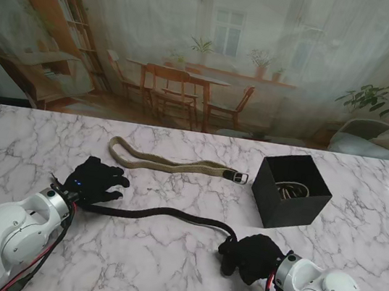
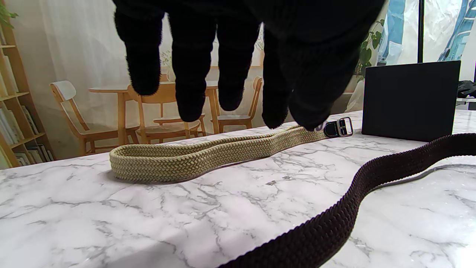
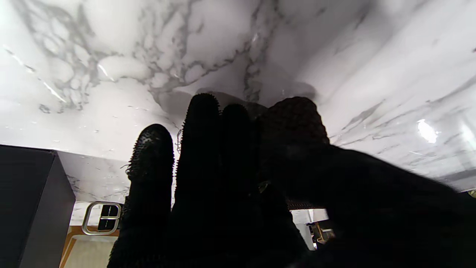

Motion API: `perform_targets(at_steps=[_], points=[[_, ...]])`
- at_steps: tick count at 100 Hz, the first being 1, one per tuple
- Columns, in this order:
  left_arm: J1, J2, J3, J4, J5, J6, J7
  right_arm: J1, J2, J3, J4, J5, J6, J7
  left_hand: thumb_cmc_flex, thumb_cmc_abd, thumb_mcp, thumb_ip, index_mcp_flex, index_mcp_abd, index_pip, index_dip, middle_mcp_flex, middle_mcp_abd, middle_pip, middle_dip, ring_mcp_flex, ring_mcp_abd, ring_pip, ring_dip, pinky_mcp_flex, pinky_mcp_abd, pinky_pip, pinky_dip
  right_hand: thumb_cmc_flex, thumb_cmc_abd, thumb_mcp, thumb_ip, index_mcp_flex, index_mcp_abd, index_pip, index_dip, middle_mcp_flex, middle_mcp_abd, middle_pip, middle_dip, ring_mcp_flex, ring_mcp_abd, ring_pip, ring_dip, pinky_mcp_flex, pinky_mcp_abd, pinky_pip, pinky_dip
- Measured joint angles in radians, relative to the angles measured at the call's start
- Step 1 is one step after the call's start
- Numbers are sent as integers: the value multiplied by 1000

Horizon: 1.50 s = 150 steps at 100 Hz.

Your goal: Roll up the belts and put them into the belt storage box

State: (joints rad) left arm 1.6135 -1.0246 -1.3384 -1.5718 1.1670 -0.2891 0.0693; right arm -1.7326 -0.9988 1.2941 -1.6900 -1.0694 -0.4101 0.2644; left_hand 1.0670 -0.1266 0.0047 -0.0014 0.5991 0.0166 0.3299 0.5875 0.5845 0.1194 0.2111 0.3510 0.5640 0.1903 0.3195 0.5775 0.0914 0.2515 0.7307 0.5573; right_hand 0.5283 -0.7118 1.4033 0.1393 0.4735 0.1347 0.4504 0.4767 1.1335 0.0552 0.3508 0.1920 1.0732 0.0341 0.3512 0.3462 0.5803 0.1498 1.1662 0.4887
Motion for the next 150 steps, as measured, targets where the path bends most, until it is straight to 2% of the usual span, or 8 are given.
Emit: perform_targets(at_steps=[15, 33, 49, 73, 103, 122, 142, 150], points=[[-1, 0, 0, 1, 0, -1, 0, 4, 2, -20, 20, -67, 0, -88, 0, 0, 0, 0, 0, 0, 0, 0, 0, 0, 0, 0, 0, 0, 0, 0, 0, 0, 0, 0, 93, 21, -92, -228, 5, -62, 65, 52, 15, -16, 53, 52, 20, -6, 20, 66, 22, 5, 18, 7], [-1, 0, 0, 1, 0, -1, 1, 6, 1, -43, 50, -93, 30, -162, 0, 0, 0, 0, 0, 0, 0, 0, 0, 0, 0, 0, 0, 0, 0, 0, 0, 0, 0, 0, 77, 66, -321, -347, 23, -273, 244, 23, -34, -13, 204, 278, 30, 19, 130, 217, -22, 174, 47, 129], [-1, 0, -1, 1, 0, -1, 2, 5, -2, -48, 55, -88, 39, -174, 0, 0, 0, 0, 0, 0, 0, 0, 0, 0, 0, 0, 0, 0, 0, 0, 0, 0, 0, 0, 66, 65, -333, -345, 63, -394, 240, 8, -370, 112, 238, 305, -123, 23, 208, 279, -29, 229, 53, 157], [-1, 0, -1, 2, -3, -2, 2, 9, -3, -53, 56, -75, 41, -183, 0, 0, 0, 0, 0, 0, 0, 0, -1, 0, 0, 0, -11, 0, 0, 0, 0, 0, 0, 0, 27, 33, -384, -381, 177, -360, 333, -152, -621, 221, 10, 49, -299, 114, 155, 148, -101, 335, -94, 75], [-1, 0, -2, 3, -3, -3, 3, 20, -11, -71, 75, -37, 72, -216, 0, 0, 0, 0, 0, 0, 0, 0, -1, 0, 0, 0, -11, 0, -1, 0, -1, 0, 0, 0, 17, 49, -433, -395, 221, -193, 536, -176, -324, 148, 28, 39, -233, 172, 97, 59, -57, 346, -101, -44], [-1, 0, -2, 4, -4, -5, 3, 27, -14, -90, 109, -79, 89, -318, 0, 0, 0, 0, 0, 0, 0, 0, -1, 0, -10, 0, -11, 0, -1, 0, -1, 0, -1, 0, 15, 88, -524, -403, 222, -172, 625, -175, -151, 69, 242, 267, -119, 67, 52, 81, -10, 290, -28, -23], [-1, 0, -1, 5, -6, -6, 2, 45, -14, -110, 125, -99, 99, -344, 0, 0, 0, 0, 0, 0, 0, 0, -1, 0, -10, 0, -11, 0, -1, 0, -2, 0, -12, 0, 4, 122, -544, -403, 184, -172, 618, -99, -56, 47, 347, 374, -25, 53, 57, 110, 33, 243, 29, 21], [-1, 0, -1, 5, -6, -7, 2, 51, -14, -121, 146, -108, 99, -389, -1, 0, 0, 0, 0, 0, 0, 0, -1, 0, -10, 0, -11, 0, -1, 0, -2, 0, -12, 0, 4, 152, -530, -378, 135, -171, 393, -126, -9, 39, 367, 379, 7, 49, 69, 138, 56, 234, 51, 24]])
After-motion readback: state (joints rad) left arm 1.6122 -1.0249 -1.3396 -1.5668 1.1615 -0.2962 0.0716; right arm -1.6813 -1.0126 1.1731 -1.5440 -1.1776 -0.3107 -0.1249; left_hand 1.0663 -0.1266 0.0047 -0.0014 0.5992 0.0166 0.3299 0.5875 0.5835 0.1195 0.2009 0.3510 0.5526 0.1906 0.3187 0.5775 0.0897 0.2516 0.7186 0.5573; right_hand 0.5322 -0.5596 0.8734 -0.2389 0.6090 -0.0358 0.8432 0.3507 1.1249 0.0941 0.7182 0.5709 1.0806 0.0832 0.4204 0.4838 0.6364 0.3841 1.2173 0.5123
